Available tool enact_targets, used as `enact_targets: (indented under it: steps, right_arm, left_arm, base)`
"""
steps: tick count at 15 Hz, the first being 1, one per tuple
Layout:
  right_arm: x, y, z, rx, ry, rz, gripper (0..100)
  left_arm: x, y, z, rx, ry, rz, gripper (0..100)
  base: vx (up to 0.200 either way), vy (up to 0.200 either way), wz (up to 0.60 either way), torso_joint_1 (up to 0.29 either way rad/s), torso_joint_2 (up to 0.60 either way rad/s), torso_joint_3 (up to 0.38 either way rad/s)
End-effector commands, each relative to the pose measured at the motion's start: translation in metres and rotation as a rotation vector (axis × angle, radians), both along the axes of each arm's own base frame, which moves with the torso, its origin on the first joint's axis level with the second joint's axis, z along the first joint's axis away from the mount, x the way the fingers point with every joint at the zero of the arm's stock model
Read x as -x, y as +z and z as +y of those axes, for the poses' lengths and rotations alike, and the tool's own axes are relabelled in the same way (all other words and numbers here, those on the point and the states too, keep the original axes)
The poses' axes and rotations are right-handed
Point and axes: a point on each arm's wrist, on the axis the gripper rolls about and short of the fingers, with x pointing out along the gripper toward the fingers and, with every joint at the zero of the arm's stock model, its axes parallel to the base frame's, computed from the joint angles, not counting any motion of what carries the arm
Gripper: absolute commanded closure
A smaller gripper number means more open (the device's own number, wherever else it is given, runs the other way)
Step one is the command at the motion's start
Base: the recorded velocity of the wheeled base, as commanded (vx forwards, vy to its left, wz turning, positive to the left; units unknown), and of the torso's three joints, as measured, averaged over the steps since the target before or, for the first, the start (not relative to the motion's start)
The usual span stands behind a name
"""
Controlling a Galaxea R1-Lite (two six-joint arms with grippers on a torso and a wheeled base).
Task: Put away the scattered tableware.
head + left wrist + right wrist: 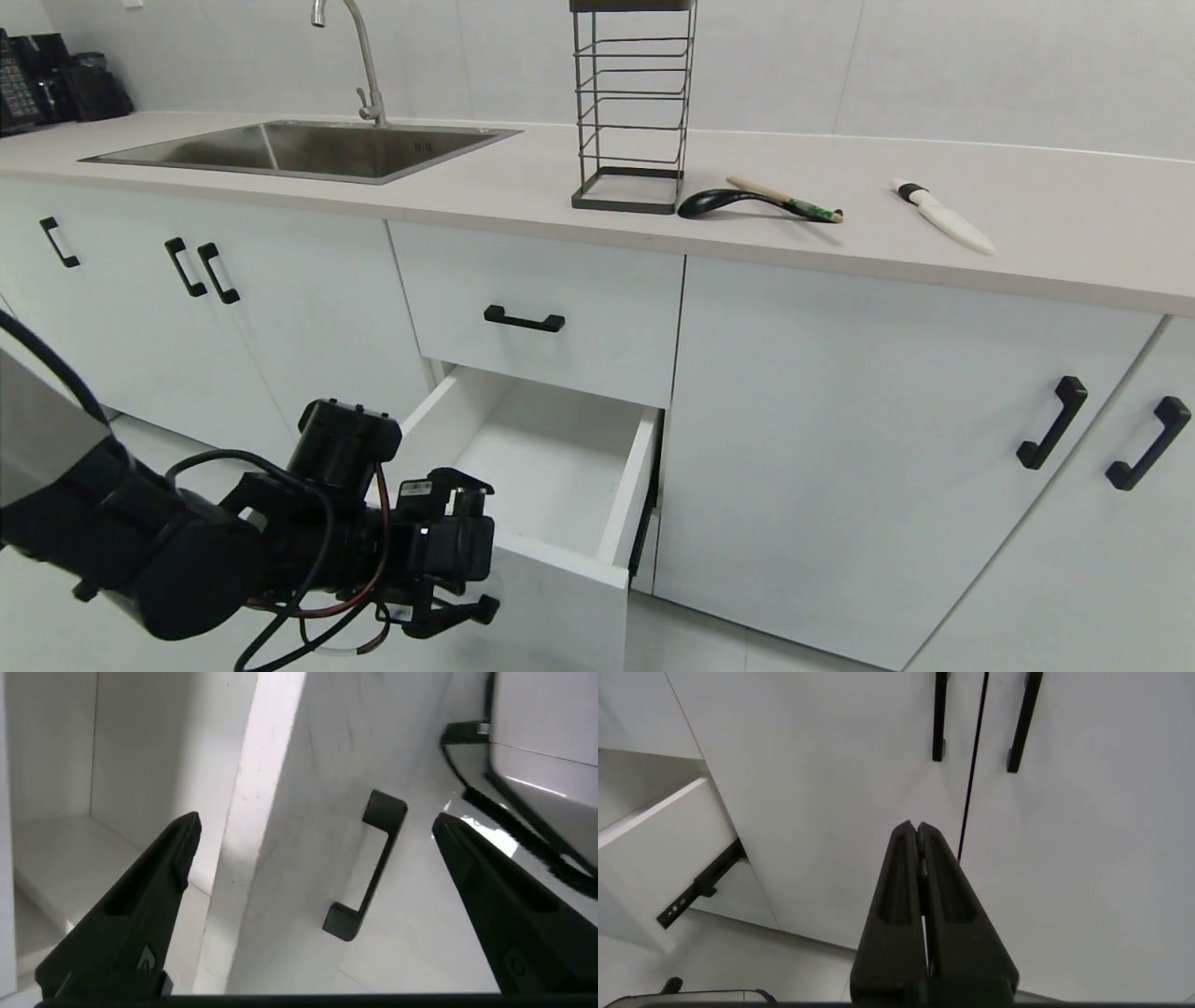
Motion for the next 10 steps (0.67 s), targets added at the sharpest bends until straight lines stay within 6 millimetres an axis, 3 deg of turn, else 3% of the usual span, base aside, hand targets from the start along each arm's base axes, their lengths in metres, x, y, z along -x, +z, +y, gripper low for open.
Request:
enact_targets:
  steps: [1, 6, 10]
  right_arm:
    - [0.0, 0.0, 0.0, 0.0, 0.0, 0.002, 100]
    - [0.0, 0.0, 0.0, 0.0, 0.0, 0.001, 100]
    - [0.0, 0.0, 0.0, 0.0, 0.0, 0.002, 100]
  left_arm:
    - [0.007, 0.011, 0.0, 0.016, -0.01, -0.036, 0]
    - [0.011, 0.014, -0.001, 0.04, -0.022, -0.045, 0]
    - [0.027, 0.036, 0.009, 0.158, 0.062, -0.034, 0]
  base:
    - [0.0, 0.0, 0.0, 0.0, 0.0, 0.0]
    - [0.0, 0.0, 0.0, 0.0, 0.0, 0.0]
    - [0.0, 0.0, 0.0, 0.0, 0.0, 0.0]
